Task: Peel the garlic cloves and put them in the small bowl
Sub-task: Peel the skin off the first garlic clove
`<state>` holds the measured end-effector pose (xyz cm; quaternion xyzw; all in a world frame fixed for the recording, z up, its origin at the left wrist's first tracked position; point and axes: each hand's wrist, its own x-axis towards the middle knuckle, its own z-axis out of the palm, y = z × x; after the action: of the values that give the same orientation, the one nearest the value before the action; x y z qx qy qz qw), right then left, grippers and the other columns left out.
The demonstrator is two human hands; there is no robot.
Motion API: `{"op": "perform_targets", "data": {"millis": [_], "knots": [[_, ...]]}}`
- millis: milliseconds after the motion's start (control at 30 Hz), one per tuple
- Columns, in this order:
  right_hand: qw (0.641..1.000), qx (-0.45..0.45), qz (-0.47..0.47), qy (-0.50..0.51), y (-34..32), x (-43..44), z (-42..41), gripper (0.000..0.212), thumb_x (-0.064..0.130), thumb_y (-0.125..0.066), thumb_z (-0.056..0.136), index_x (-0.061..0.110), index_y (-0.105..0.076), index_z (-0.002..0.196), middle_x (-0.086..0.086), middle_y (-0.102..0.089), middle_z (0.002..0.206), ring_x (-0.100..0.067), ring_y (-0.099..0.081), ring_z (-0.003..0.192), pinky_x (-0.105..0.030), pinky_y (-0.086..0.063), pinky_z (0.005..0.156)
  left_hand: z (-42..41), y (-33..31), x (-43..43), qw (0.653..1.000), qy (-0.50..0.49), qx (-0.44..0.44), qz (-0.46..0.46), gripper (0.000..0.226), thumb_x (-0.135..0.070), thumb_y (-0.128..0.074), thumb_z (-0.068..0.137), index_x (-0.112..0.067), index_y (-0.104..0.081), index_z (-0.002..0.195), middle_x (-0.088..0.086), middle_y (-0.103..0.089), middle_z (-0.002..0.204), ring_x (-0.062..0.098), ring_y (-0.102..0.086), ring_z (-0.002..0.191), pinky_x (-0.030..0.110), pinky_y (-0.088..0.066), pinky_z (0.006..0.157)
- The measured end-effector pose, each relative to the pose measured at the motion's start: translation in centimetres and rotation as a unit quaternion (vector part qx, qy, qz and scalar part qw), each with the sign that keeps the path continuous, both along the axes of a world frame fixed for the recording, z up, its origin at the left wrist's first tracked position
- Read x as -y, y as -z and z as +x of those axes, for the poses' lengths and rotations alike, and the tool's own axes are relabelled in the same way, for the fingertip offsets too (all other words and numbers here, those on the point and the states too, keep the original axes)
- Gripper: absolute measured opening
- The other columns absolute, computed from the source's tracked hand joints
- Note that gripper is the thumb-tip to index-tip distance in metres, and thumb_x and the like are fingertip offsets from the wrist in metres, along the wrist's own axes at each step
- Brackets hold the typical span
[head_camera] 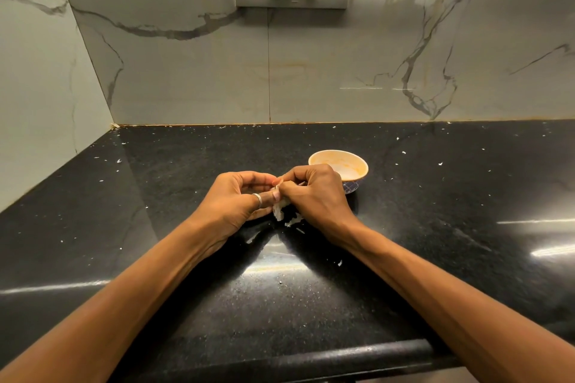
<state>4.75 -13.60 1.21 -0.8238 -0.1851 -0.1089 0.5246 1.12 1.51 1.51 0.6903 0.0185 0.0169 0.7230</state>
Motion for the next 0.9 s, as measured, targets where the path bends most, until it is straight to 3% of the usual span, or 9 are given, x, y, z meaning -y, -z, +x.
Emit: {"op": "perform_targets", "data": {"millis": [67, 167, 267, 400, 533, 633, 900], "knots": [[0.998, -0.039, 0.034, -0.022, 0.2, 0.1, 0.2, 0.015, 0.009, -0.071, 0.082, 0.021, -0.081, 0.083, 0.003, -0.076, 0.074, -0.006, -0.071, 0.071, -0.025, -0.059, 0.071, 0.1, -0.1, -0.1, 0.999, 0.001, -0.007, -0.034, 0.021, 0.005, -0.071, 0.085, -0.003, -0.071, 0.104, 0.009, -0.076, 0.091, 0.016, -0.074, 0.084, 0.023, -0.061, 0.071], [0.984, -0.115, 0.118, -0.071, 0.4, 0.2, 0.7, 0.029, -0.002, -0.069, 0.084, 0.015, -0.078, 0.105, -0.003, -0.078, 0.096, -0.022, -0.075, 0.095, -0.037, -0.060, 0.089, 0.2, -0.2, -0.3, 0.998, -0.013, -0.010, -0.068, 0.021, 0.006, -0.066, 0.089, -0.001, -0.069, 0.108, 0.014, -0.074, 0.097, 0.021, -0.074, 0.089, 0.027, -0.062, 0.077], [0.971, -0.153, 0.159, -0.086, 0.1, 0.5, 0.8, 0.036, -0.009, -0.069, 0.084, 0.007, -0.070, 0.116, -0.010, -0.075, 0.109, -0.025, -0.072, 0.100, -0.037, -0.059, 0.092, 0.3, -0.3, -0.4, 0.995, -0.031, -0.012, -0.090, 0.023, 0.008, -0.061, 0.092, -0.001, -0.067, 0.112, 0.018, -0.071, 0.108, 0.026, -0.071, 0.099, 0.030, -0.061, 0.083], [0.964, -0.179, 0.169, -0.103, -0.2, 0.7, 0.2, 0.024, -0.007, -0.069, 0.087, 0.000, -0.068, 0.110, -0.019, -0.073, 0.098, -0.020, -0.068, 0.084, -0.031, -0.059, 0.082, 0.4, -0.3, -0.4, 0.994, -0.037, -0.015, -0.099, 0.022, 0.007, -0.058, 0.094, -0.001, -0.068, 0.112, 0.022, -0.070, 0.114, 0.027, -0.071, 0.104, 0.031, -0.060, 0.085], [0.971, -0.157, 0.153, -0.096, -0.1, 0.8, 0.4, 0.025, -0.007, -0.070, 0.087, 0.006, -0.070, 0.108, -0.028, -0.071, 0.102, -0.028, -0.070, 0.086, -0.045, -0.058, 0.090, 0.5, -0.2, -0.4, 0.995, -0.030, -0.015, -0.095, 0.021, 0.005, -0.063, 0.092, -0.002, -0.069, 0.111, 0.019, -0.073, 0.110, 0.025, -0.073, 0.100, 0.030, -0.061, 0.086], [0.973, -0.150, 0.148, -0.098, 0.2, 0.7, 0.7, 0.025, -0.007, -0.071, 0.085, 0.007, -0.073, 0.107, -0.019, -0.075, 0.096, -0.035, -0.073, 0.094, -0.046, -0.059, 0.092, 0.5, 0.0, -0.3, 0.997, -0.036, -0.006, -0.066, 0.024, -0.001, -0.071, 0.087, -0.003, -0.070, 0.111, 0.017, -0.075, 0.105, 0.028, -0.073, 0.102, 0.035, -0.058, 0.092], [0.981, -0.132, 0.113, -0.085, 0.7, 0.6, 1.1, 0.013, 0.006, -0.072, 0.090, 0.014, -0.077, 0.098, -0.007, -0.077, 0.087, -0.024, -0.075, 0.090, -0.043, -0.061, 0.089, 0.6, 0.1, -0.1, 0.997, -0.053, -0.009, -0.051, 0.021, 0.003, -0.070, 0.088, -0.001, -0.069, 0.108, 0.022, -0.074, 0.104, 0.033, -0.072, 0.101, 0.043, -0.056, 0.096]]}}
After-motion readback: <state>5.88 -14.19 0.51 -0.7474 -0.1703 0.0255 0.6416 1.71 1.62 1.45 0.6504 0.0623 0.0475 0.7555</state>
